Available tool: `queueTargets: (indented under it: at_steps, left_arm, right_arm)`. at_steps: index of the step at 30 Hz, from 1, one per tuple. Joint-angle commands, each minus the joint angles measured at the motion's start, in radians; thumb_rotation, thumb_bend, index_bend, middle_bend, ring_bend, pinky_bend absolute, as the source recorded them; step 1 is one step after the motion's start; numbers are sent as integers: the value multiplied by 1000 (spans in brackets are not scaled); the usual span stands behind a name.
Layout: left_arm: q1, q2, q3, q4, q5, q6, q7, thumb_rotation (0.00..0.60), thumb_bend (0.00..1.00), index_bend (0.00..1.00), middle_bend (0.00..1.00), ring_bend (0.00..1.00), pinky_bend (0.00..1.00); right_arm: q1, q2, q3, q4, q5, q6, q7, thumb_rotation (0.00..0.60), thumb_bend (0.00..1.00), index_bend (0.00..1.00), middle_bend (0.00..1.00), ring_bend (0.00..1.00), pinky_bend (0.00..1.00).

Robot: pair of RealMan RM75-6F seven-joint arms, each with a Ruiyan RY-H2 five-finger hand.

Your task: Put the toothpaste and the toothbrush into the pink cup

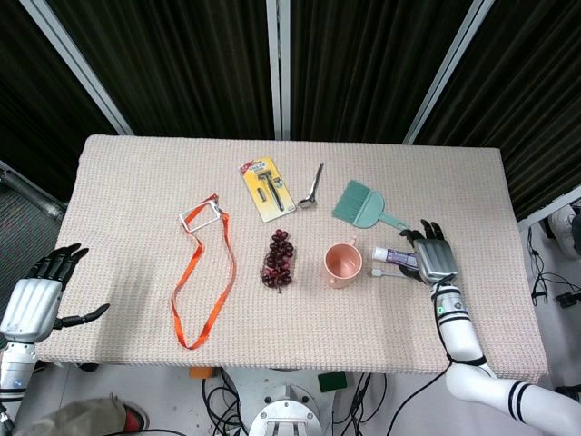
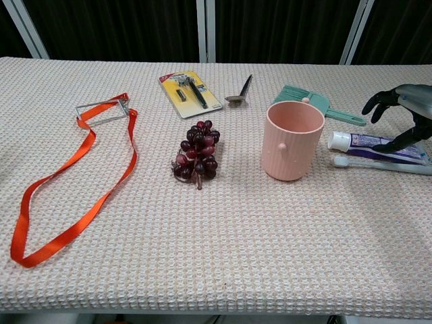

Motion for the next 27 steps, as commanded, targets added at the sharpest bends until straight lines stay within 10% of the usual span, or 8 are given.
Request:
queueTargets:
  at_steps: [1, 27]
  left_arm:
    - [1, 2, -1, 0, -4, -1, -3, 264, 84, 125, 89, 95, 206]
    - [0, 6, -1, 17, -5, -7, -24, 268, 84, 124, 89, 96, 206]
  right_arm:
    - [10, -13, -3, 12, 9, 2, -6, 600, 536, 314, 323, 0, 0]
    - [75, -82, -13, 75, 83, -8, -53, 600, 662, 554, 480, 97, 0]
